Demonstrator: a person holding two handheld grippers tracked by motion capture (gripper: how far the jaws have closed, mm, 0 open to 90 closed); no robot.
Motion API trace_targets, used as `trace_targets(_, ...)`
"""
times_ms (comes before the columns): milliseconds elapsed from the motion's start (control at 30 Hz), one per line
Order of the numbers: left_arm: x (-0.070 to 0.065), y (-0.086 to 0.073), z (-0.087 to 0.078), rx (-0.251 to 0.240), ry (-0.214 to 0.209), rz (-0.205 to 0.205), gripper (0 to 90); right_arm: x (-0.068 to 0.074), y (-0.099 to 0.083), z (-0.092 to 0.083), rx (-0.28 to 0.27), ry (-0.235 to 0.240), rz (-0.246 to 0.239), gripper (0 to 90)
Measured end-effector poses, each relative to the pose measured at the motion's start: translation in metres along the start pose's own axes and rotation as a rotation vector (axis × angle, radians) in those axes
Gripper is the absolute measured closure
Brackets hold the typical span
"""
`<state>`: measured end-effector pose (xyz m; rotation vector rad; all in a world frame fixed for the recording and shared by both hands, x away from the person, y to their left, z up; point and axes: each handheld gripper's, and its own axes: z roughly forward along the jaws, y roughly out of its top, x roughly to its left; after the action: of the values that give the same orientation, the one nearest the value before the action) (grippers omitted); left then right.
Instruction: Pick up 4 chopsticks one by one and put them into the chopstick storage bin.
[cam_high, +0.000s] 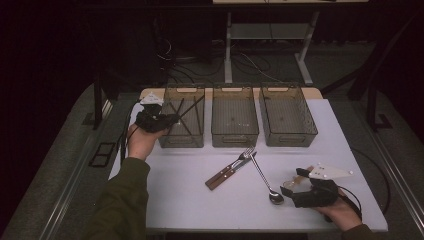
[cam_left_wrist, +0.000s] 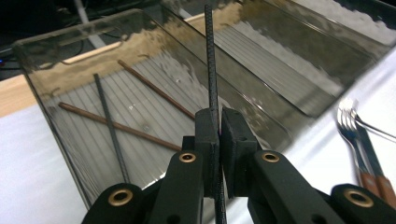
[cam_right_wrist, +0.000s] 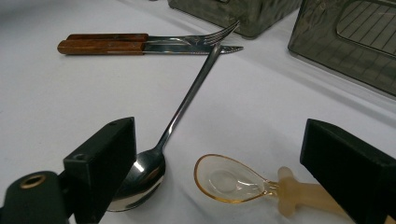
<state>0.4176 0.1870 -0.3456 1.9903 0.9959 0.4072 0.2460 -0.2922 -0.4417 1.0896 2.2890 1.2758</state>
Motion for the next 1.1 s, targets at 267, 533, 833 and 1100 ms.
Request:
trace_targets(267, 0.011, 0.01, 0.02, 0.01, 0.047, -0.048, 86.0, 0.0, 0.0, 0.0, 0.0, 0.001, 0.0, 10.4)
trace_targets(533, 0.024, 0.007, 0.044, 0.04, 0.081, -0.125, 85.9, 0.0, 0.0, -0.001, -0.003, 0.005, 0.002, 10.4)
trace_targets(833, 0.03, 0.013, 0.066, 0.057, 0.138, -0.163, 85.7, 0.0, 0.0, -0.001, -0.007, 0.011, 0.004, 10.4)
trace_targets(1100, 0.025, 0.012, 0.072, 0.047, 0.18, -0.144, 65.6, 0.0, 0.0, -0.002, -0.009, 0.015, 0.005, 10.4)
